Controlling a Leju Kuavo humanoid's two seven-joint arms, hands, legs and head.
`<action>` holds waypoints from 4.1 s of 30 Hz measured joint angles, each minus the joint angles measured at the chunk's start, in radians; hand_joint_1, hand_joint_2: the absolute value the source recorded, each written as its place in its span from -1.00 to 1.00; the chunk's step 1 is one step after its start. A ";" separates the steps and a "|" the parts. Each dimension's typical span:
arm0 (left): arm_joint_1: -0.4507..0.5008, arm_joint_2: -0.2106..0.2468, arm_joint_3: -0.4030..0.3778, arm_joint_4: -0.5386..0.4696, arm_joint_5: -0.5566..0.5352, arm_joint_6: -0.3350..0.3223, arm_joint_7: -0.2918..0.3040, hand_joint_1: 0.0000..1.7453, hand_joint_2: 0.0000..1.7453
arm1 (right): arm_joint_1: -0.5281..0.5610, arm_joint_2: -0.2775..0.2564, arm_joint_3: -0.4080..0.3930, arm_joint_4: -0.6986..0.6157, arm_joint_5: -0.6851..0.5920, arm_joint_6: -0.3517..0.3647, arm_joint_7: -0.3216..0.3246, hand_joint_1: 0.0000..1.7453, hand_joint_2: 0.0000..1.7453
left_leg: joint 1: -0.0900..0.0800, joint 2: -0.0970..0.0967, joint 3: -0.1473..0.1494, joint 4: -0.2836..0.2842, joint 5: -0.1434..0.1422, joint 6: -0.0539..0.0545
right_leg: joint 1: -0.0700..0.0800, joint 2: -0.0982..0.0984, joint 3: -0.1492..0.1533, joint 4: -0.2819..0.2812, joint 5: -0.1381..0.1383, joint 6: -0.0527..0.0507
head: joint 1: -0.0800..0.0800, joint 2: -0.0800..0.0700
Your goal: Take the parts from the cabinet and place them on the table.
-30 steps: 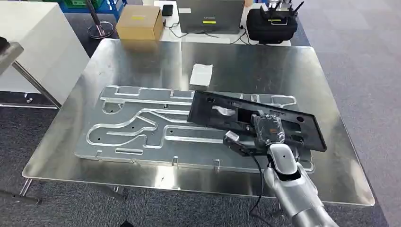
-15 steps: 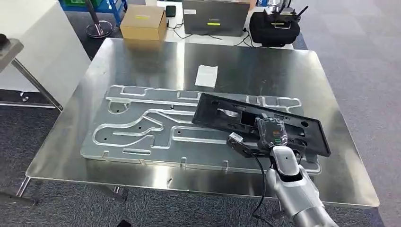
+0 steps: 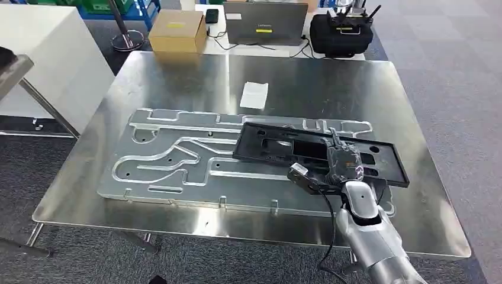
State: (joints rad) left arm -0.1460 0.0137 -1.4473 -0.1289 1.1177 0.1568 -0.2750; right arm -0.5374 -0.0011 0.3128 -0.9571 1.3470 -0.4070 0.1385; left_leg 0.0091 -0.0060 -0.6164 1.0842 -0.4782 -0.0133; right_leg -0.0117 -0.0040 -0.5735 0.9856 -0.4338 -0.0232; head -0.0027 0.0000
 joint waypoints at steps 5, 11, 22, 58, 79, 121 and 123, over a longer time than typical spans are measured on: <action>0.007 0.002 0.000 0.000 0.007 0.000 0.006 -1.00 -1.00 | 0.009 0.000 -0.006 0.010 0.002 0.003 -0.006 -1.00 -1.00 | 0.005 0.001 -0.101 0.226 -0.086 -0.012 | 0.001 0.001 -0.005 0.007 -0.002 0.000 | -0.002 0.000; 0.003 0.004 0.000 0.000 0.021 0.000 0.014 -1.00 -1.00 | 0.022 0.002 -0.009 0.011 0.006 0.007 -0.009 -1.00 -1.00 | 0.005 -0.001 0.039 -0.059 0.025 0.007 | 0.006 0.007 -0.014 0.030 -0.013 0.027 | -0.001 0.000; 0.004 0.004 0.000 0.000 0.021 0.001 0.014 -1.00 -1.00 | 0.047 0.002 -0.011 0.016 0.007 0.009 -0.011 -1.00 -1.00 | 0.001 -0.003 0.038 -0.070 0.036 0.040 | 0.000 0.005 -0.109 0.201 -0.053 0.044 | 0.005 0.000; 0.001 0.007 0.000 0.000 0.066 -0.056 -0.003 -1.00 -1.00 | 0.049 0.002 -0.019 -0.007 -0.013 0.003 -0.035 -1.00 -1.00 | 0.005 0.002 -0.042 -0.073 0.126 0.008 | 0.015 0.008 0.059 0.018 -0.072 0.025 | 0.005 0.000; 0.000 0.005 -0.001 0.000 0.076 -0.063 0.000 -1.00 -1.00 | 0.051 0.003 -0.019 -0.005 0.000 -0.001 -0.036 -1.00 -1.00 | 0.003 0.009 0.042 -0.089 0.048 0.046 | 0.005 0.005 -0.155 0.254 -0.143 0.048 | 0.007 0.000; 0.044 -0.011 0.041 0.001 0.280 -0.041 -0.063 -1.00 -1.00 | 0.738 0.075 -0.030 -0.637 -0.523 -0.132 -0.327 -1.00 -1.00 | 0.009 -0.087 -0.055 -0.084 0.160 -0.011 | -0.007 0.036 0.125 -0.020 -0.100 0.009 | 0.007 0.000; 0.051 -0.013 0.050 0.000 0.296 -0.039 -0.071 -1.00 -1.00 | 0.800 0.091 -0.073 -0.638 -0.570 -0.116 -0.382 -1.00 -1.00 | 0.007 -0.030 -0.084 -0.008 0.031 -0.012 | 0.001 0.013 0.096 -0.018 -0.076 -0.009 | -0.007 0.000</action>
State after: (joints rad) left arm -0.0953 0.0004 -1.3969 -0.1286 1.4134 0.1183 -0.3456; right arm 0.2629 0.0897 0.2399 -1.5953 0.7770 -0.5226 -0.2439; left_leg 0.0156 -0.0362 -0.7006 1.0765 -0.4471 -0.0255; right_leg -0.0111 0.0086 -0.4773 0.9675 -0.5098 -0.0321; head -0.0100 -0.0004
